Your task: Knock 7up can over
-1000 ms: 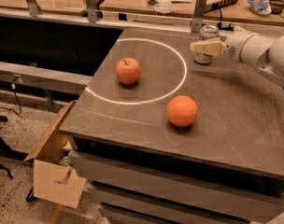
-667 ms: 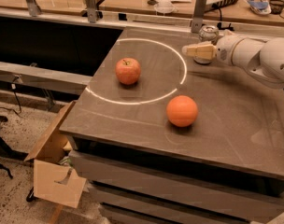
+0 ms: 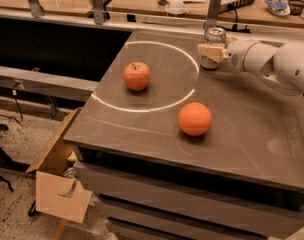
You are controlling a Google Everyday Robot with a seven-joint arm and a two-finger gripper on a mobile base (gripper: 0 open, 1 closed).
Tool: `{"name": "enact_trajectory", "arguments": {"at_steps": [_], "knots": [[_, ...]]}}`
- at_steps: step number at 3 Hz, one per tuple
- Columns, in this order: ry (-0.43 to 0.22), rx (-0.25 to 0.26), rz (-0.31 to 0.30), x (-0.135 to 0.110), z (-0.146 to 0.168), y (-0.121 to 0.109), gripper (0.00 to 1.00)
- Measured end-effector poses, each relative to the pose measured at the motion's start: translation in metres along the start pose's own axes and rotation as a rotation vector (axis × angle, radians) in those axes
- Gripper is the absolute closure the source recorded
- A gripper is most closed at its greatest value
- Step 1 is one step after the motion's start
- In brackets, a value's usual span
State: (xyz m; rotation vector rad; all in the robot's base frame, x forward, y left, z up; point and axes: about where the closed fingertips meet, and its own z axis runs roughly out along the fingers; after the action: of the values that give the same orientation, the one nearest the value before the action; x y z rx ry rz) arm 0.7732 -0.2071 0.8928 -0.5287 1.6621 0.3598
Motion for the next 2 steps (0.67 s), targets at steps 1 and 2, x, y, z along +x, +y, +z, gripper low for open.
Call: {"name": "enact_trajectory", "arguments": {"at_steps": [1, 2], "knots": [[-0.024, 0.019, -0.048, -0.010, -0.010, -0.007, 0.69], [-0.081, 0.024, -0.267, -0.043, -0.047, -0.017, 0.99]]}}
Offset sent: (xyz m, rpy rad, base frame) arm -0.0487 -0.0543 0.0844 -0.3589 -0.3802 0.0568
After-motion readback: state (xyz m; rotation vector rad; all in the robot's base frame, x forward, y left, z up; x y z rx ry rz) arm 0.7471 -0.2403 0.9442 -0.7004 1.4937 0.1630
